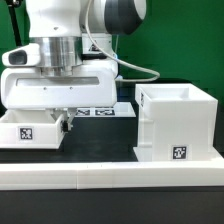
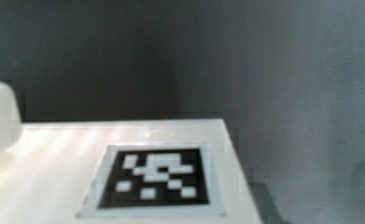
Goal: Assemble drawer
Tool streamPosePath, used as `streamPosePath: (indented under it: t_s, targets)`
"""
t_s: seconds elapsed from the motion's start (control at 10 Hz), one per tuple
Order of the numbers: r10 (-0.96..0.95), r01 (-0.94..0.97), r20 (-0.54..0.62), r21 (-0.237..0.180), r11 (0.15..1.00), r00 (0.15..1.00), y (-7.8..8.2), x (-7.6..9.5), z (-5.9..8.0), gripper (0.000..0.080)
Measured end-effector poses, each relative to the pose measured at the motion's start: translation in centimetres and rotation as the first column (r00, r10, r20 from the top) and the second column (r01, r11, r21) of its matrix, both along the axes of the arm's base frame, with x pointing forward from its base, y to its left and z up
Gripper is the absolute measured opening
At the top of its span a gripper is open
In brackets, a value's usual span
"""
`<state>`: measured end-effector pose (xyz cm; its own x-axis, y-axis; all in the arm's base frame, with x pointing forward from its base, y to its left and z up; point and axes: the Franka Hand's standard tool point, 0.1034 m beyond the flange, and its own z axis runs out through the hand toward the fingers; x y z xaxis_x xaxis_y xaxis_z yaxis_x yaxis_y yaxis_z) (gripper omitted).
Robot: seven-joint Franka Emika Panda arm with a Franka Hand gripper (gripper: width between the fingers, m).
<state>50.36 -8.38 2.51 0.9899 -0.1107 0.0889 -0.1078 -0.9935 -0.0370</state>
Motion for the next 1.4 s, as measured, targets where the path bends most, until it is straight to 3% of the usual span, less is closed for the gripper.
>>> streamPosePath:
  t_s: [0.6,1.1,1.4]
  targets:
    - [0.040,-0.040,-0.004,-0.005,0.999,0.999,-0.01,-0.13,-0.24,0.0042]
    - [0.380,-0.380,-0.008,-0.041,0.924,0.925,-0.02,-0.10,-0.27,0.0042]
    - [0.590,-0.589,-0.021,-0.077,0.804,0.807,0.65,0.22,-0.44,0.0042]
